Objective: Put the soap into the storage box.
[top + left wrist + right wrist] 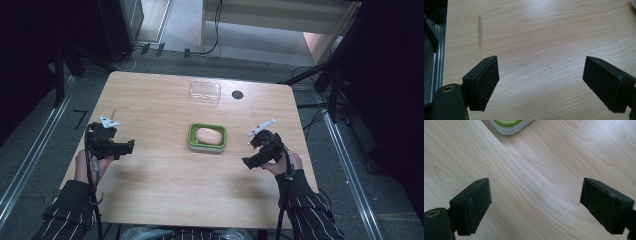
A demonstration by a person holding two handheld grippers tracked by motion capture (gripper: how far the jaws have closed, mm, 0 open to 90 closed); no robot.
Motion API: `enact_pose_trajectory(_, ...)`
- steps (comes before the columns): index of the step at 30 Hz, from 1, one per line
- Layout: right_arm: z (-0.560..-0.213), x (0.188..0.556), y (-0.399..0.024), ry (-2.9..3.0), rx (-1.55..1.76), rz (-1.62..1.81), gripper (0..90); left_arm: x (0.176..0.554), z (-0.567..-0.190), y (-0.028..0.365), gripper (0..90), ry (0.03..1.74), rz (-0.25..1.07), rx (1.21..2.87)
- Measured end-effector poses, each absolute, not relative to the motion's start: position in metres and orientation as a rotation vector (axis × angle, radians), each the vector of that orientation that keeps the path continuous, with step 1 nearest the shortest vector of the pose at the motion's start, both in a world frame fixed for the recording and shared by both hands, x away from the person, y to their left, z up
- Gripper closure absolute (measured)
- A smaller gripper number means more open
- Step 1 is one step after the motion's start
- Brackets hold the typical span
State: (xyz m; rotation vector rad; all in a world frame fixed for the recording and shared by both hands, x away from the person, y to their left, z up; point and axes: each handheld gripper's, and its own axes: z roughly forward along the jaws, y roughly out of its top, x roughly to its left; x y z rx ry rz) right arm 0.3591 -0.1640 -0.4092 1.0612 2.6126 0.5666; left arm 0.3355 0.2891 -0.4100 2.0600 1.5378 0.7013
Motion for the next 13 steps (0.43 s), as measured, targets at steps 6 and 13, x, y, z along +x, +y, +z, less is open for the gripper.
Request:
enact_pose_trajectory(6, -0.4113, 0.3574, -0.1704, 2.598, 1.087, 0.561, 10.3, 0.3357, -0.4104, 0.2889, 14.4, 1.536, 0.703, 2.06)
enact_pose_trajectory(13, -0.412, 0.3595, -0.1751, 2.588, 1.085, 0.581, 10.4, 0.3364, -0.4105, 0.288, 14.4, 1.536, 0.707, 2.063)
